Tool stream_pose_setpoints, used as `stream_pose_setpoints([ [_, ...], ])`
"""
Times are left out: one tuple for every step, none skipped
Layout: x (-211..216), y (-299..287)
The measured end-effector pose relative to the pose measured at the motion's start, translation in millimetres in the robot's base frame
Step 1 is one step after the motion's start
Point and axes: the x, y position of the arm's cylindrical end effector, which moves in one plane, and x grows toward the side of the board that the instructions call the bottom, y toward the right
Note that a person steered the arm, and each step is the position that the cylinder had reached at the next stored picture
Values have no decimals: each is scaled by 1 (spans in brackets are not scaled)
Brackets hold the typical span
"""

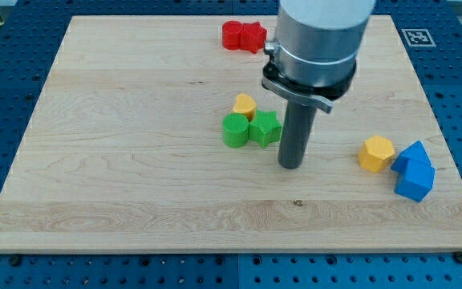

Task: Move the yellow hexagon towards the left

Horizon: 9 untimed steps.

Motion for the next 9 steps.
stream_pose_setpoints([
  [17, 21],
  [36, 42],
  [42, 59],
  [43, 78],
  [46, 98],
  [46, 114],
  [46, 137],
  [44, 147],
  [19, 147],
])
